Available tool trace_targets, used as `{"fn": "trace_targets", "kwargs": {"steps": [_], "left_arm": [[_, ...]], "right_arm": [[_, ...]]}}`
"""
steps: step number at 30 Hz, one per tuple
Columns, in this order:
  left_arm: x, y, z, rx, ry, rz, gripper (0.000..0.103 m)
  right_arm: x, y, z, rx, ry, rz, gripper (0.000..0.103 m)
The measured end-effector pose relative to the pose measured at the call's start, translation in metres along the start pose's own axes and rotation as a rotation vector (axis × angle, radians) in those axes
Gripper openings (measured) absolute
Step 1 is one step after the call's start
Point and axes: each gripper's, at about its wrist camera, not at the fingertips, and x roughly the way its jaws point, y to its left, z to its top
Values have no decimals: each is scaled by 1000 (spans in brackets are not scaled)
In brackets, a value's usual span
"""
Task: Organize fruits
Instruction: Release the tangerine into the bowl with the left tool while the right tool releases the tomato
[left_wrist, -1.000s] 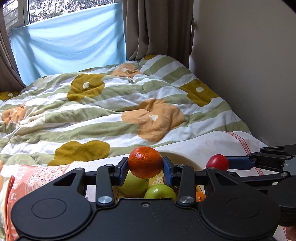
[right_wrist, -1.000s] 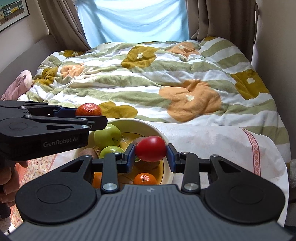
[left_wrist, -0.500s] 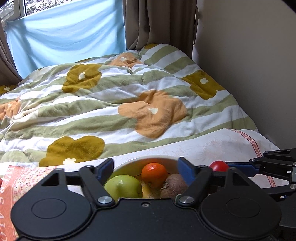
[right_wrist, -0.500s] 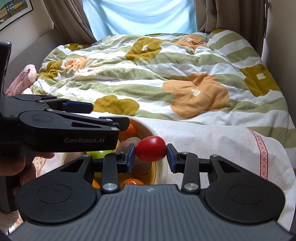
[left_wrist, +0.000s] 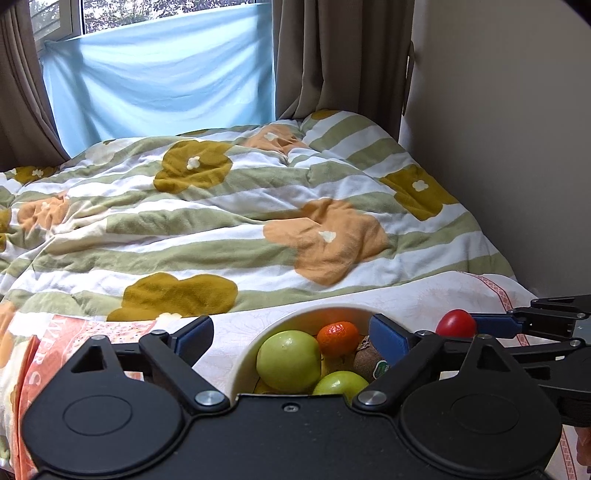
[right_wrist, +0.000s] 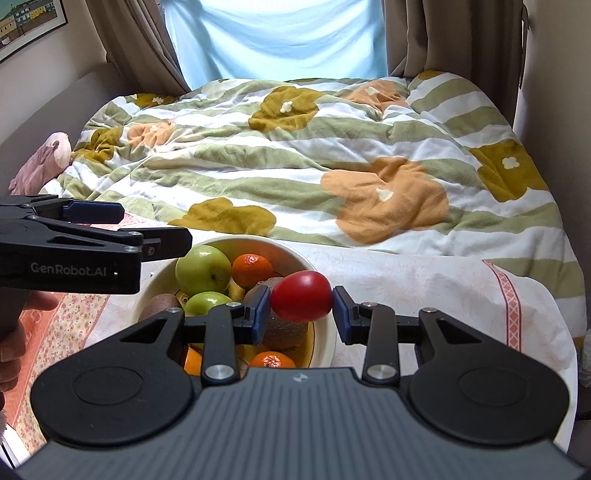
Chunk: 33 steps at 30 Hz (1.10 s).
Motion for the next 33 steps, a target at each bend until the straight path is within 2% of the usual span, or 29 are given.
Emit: {"fn": "trace_targets", "kwargs": {"steps": [6,12,20,21,22,23,24,27,33], "left_arm": [[-21,7,-8,-13,-24,3,94],[-34,14,-20,-21,-28,20,94],[-39,25,-35,-42,-3,43,94],[-40,25,-37,-44,0,44,94],[-40,26,-39,-46,3,45,94],[-41,26,-40,-47,4,47,94],[-41,27,-41,-48,6,47,94],[-44,29,-44,-55,9,50,94],[-58,32,-45,-77,-7,42,94]], "right_arm": [[-4,17,-3,-31,1,20,51],[3,36,-15,-61,40,47,51],[19,51,-32,-107,77,53,52],[19,52,-33,-104,78,48,54],[19,52,-34,-102,78,47,71],[18,53,-35,-104,71,49,96],[16,54,-35,-110,59,50,103],[7,55,-35,-125,31,69,103],[-9,60,-37,-138,-7,29,103]]}}
